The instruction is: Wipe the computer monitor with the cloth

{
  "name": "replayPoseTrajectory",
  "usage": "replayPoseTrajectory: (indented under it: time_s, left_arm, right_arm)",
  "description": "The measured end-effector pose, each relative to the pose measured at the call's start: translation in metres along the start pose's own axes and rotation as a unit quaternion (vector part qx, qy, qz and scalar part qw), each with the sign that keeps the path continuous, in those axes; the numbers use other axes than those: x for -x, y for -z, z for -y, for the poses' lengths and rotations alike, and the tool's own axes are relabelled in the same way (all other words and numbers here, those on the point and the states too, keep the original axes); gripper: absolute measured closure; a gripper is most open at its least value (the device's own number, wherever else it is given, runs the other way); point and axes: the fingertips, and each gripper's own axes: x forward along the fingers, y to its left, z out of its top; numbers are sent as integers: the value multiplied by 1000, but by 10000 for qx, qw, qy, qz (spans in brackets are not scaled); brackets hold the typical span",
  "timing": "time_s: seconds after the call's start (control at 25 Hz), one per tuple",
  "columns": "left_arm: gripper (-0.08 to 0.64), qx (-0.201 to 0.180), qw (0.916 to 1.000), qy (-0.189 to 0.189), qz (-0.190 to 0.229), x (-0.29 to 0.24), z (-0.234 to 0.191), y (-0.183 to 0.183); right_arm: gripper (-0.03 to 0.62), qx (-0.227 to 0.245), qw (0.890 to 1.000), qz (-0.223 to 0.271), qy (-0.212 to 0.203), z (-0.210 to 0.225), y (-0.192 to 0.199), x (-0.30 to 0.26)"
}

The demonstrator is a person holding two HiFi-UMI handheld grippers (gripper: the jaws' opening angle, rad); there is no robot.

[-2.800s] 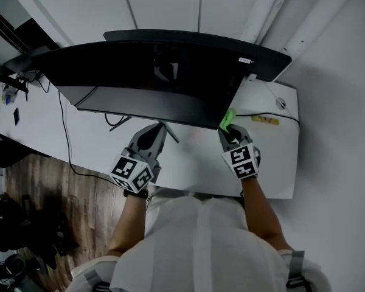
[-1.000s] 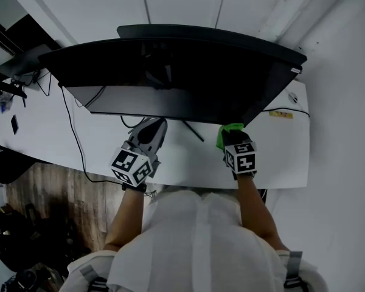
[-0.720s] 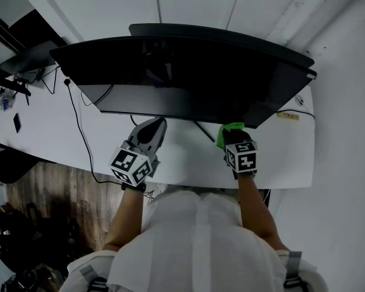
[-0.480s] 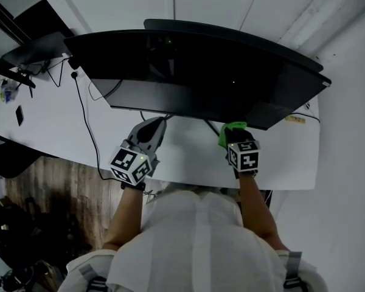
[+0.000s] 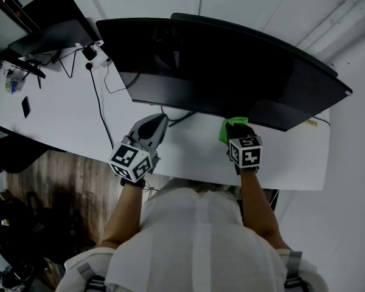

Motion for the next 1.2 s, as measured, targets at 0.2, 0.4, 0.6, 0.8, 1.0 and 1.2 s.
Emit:
replayPoseTrajectory:
  time_s: [0.2, 0.4, 0.6, 0.8, 1.0, 1.2]
  left_arm:
    - [541, 30, 10000, -58, 4, 25, -23, 0]
    - [541, 77, 9999, -149, 27, 48, -42, 1]
    - [541, 128, 9994, -303, 70, 70, -62, 1]
    - [541, 161, 9985, -504, 141, 87, -82, -2]
    - [541, 214, 9974, -673, 174, 100, -94, 1]
    - [541, 248, 9958, -864, 191, 112, -101, 4]
  right_arm:
    - [546, 89, 9999, -13, -57, -29, -14, -14]
    - [546, 177, 9998, -58, -115, -57, -25, -27]
    - [547, 345, 9989, -64, -317, -90, -40, -42]
    - [546, 542, 9968, -47, -585, -126, -56, -60]
    - [547, 748, 9933, -25, -877, -160, -71, -79]
    - [546, 864, 9895, 29, -1155, -189, -82, -94]
